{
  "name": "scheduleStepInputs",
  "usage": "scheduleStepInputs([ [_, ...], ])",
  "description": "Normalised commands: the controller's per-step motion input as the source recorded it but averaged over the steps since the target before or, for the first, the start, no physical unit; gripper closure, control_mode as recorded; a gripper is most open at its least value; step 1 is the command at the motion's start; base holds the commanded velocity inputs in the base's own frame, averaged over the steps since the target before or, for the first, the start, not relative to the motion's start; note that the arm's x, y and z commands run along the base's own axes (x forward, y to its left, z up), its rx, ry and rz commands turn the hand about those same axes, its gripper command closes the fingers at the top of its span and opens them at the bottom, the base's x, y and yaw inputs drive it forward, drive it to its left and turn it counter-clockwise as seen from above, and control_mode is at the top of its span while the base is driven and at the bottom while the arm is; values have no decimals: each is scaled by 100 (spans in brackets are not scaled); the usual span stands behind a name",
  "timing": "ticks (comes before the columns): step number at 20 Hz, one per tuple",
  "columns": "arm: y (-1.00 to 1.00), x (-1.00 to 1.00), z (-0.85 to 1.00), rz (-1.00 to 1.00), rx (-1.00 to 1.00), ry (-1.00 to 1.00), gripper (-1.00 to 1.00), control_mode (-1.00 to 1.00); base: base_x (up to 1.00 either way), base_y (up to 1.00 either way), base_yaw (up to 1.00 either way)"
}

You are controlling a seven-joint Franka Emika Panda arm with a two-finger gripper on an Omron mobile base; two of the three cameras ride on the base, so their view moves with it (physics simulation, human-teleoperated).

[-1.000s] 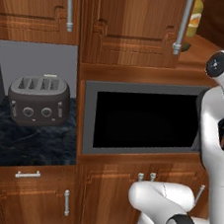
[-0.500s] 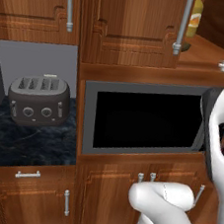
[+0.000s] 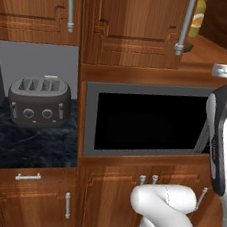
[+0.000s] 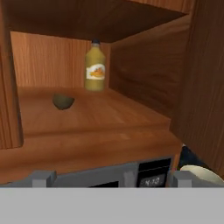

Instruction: Open the cabinet. Pick the kiwi and apple from the cabinet and place them into the bowl. Then close the cabinet.

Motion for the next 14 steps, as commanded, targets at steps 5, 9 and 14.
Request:
scheduleStepInputs([
  [5, 35, 0, 23, 12, 0, 0, -100, -100, 0, 0, 0],
  [9, 17, 0, 34, 8, 2, 0, -100, -100, 0, 0, 0],
  [14, 22, 0, 25, 5, 1, 0, -100, -100, 0, 0, 0],
])
